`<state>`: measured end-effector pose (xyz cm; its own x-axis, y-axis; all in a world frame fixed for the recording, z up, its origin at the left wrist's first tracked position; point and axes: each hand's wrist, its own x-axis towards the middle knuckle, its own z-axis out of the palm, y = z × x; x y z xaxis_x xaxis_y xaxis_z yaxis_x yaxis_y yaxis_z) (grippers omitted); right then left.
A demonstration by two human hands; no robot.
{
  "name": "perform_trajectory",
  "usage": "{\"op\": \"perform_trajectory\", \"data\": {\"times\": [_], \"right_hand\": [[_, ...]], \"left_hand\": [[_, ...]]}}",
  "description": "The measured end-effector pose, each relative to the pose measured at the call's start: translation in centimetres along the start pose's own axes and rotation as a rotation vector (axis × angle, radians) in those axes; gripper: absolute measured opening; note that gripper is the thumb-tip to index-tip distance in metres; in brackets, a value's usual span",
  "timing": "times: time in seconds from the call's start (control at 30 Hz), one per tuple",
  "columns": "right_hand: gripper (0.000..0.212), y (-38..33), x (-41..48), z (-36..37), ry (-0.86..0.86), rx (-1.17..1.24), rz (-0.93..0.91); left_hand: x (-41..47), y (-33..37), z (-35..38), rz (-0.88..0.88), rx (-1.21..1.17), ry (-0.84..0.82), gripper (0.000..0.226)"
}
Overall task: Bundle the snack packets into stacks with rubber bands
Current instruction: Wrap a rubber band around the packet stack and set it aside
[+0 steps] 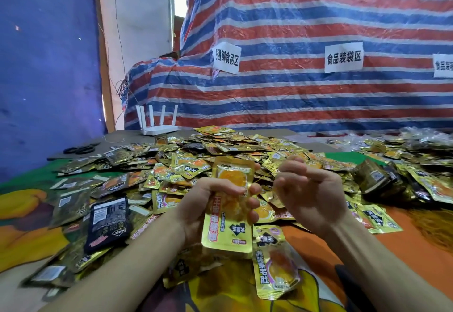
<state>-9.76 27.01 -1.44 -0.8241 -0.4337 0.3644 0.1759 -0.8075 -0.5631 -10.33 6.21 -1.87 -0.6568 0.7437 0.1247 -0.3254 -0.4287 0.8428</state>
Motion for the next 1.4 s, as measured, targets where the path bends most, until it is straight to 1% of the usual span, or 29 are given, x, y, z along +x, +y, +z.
{"op": "perform_trajectory", "data": {"times": [0.07,0.1,0.2,0.3,0.37,0.43,0.53,0.6,0.7,0.77,0.83,0.93,1.0,1.1,1.17,1.2,1.27,1.3,1.33,1.4], "right_hand": [[0.022,0.2,0.2,0.0,0.013,-0.172,0.003],[0.025,0.3,0.3,0.0,0.039,-0.28,-0.003],[0.032,0.5,0.6,-0.1,0.152,-0.455,-0.092],[0.035,0.2,0.6,-0.9,0.236,-0.607,-0.203],[0.039,0.7,0.5,-1.3,0.268,-0.718,-0.208],[0.048,2.0,0.6,-1.3,0.273,-0.787,-0.172],[0.061,4.3,0.7,-0.7,0.263,-0.915,-0.147],[0.061,5.6,0.7,-0.2,0.237,-1.013,-0.154],[0.059,6.6,0.8,0.0,0.217,-1.029,-0.171],[0.06,7.0,0.8,0.0,0.204,-1.059,-0.176],[0.06,7.3,0.8,0.1,0.186,-1.131,-0.198],[0.055,7.4,0.8,0.1,0.187,-1.175,-0.265],[0.053,7.4,1.0,0.0,0.216,-1.221,-0.322],[0.051,7.2,1.0,-0.1,0.286,-1.217,-0.346],[0.047,7.0,0.9,0.0,0.287,-1.245,-0.362],[0.048,7.0,0.9,0.2,0.289,-1.255,-0.37],[0.061,6.9,0.9,0.4,0.3,-1.27,-0.354],[0.067,6.8,0.8,0.5,0.294,-1.271,-0.317],[0.067,6.7,0.8,0.5,0.273,-1.253,-0.277],[0.059,6.4,0.8,0.4,0.256,-1.172,-0.208]], "left_hand": [[0.1,-0.2,0.0,-0.022,0.017,-0.014,0.025],[0.2,-0.2,-0.1,-0.03,0.05,0.013,0.024],[0.0,0.0,-0.8,-0.011,0.149,0.216,0.028],[0.0,0.4,-1.2,0.115,0.07,0.486,0.028],[0.2,0.6,-1.4,0.239,0.013,0.675,0.02],[0.3,0.8,-1.2,0.357,-0.03,0.79,0.011],[0.5,0.6,-0.5,0.486,0.023,0.892,0.016],[0.8,0.3,0.1,0.566,0.037,0.915,0.025],[1.4,-0.1,1.0,0.673,0.046,0.943,0.035],[1.7,-0.3,1.4,0.717,0.082,0.945,0.036],[1.9,-0.5,1.7,0.73,0.06,0.925,0.036],[1.8,-0.7,1.9,0.679,-0.027,0.86,0.04],[1.9,-1.1,2.1,0.589,-0.055,0.794,0.039],[1.7,-1.9,2.2,0.461,-0.044,0.726,0.035],[1.6,-2.1,2.0,0.434,-0.031,0.69,0.032],[1.6,-2.1,1.9,0.432,-0.021,0.681,0.032],[1.6,-2.0,1.9,0.425,-0.007,0.667,0.032],[1.6,-1.9,1.9,0.419,-0.003,0.653,0.031],[1.6,-1.9,1.9,0.415,0.004,0.637,0.031],[1.6,-1.7,1.7,0.403,0.025,0.613,0.032]]}}
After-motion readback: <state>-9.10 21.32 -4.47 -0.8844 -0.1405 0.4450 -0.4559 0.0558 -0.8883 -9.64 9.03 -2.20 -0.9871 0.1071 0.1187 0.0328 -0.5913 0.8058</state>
